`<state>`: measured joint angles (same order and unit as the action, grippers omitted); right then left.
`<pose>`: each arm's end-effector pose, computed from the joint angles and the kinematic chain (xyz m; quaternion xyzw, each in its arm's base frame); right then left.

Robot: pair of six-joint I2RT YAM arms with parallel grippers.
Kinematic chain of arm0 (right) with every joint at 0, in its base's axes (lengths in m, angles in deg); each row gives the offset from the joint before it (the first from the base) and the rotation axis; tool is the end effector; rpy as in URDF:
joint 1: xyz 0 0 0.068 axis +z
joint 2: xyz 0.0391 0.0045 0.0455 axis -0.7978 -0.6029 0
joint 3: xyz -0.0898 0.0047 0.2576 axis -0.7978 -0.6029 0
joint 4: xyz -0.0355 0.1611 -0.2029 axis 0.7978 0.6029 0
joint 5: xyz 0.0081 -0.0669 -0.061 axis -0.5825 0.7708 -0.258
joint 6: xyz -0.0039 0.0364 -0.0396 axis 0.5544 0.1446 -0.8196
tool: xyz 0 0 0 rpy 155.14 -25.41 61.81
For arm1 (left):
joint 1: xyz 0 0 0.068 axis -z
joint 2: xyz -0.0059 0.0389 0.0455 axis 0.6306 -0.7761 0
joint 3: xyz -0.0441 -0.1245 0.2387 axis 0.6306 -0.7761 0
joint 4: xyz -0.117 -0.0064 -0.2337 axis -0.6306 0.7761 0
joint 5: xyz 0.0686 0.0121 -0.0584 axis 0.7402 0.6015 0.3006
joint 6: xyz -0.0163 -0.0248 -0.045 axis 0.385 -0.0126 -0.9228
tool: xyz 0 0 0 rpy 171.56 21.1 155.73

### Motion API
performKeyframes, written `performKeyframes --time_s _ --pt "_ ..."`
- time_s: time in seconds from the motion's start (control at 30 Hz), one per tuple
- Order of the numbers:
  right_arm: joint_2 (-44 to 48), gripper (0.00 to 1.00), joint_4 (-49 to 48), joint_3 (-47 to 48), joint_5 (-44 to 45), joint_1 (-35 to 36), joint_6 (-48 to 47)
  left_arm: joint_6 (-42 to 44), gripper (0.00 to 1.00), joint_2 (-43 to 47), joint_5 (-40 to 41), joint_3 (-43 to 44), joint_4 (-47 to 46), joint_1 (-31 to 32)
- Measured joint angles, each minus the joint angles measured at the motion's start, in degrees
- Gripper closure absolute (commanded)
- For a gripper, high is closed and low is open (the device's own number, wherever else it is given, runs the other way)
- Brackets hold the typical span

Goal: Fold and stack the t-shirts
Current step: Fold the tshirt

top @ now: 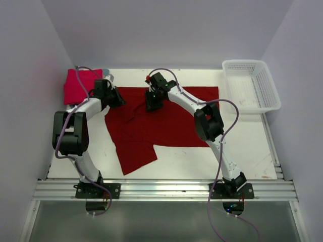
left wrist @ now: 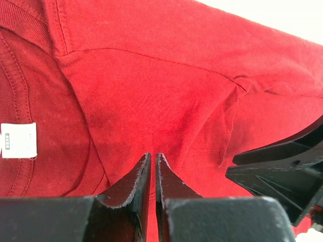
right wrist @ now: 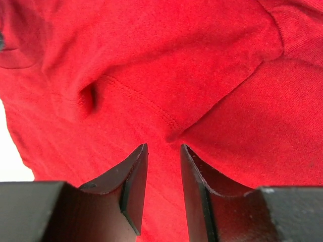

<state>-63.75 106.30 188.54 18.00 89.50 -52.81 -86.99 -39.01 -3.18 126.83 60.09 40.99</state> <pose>0.4264 0.3272 0.1815 -0.1516 0.9391 0.2421 0.1911 0.3885 -0.0237 0.1903 -0.1438 0.9026 -0.2345 0.3312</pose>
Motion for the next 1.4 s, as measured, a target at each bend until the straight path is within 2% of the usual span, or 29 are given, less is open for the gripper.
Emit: performKeyframes --time_s 0.37,0.47,0.57,0.7,0.83,1.4 --pt "-3.7 0.65 1.4 3.4 2.5 0.5 0.0 0.0 0.90 0.3 0.0 0.0 0.0 0.0" --pt "-4.0 0.68 1.4 4.0 2.6 0.5 0.0 0.0 0.90 0.3 0.0 -0.1 0.0 0.0" --pt "-4.0 0.74 1.5 4.1 2.9 0.5 0.0 0.0 0.90 0.3 0.0 -0.1 0.0 0.0" --pt "-4.0 0.90 1.5 4.1 3.1 0.5 0.0 0.0 0.91 0.3 0.0 -0.1 0.0 0.0" --pt "-4.0 0.99 1.5 4.0 3.7 0.5 -0.2 0.0 0.91 0.3 0.0 -0.1 0.0 0.0" --pt "-0.6 0.97 0.7 0.5 5.8 0.5 -1.8 0.0 0.91 0.3 0.0 -0.1 0.1 0.0"
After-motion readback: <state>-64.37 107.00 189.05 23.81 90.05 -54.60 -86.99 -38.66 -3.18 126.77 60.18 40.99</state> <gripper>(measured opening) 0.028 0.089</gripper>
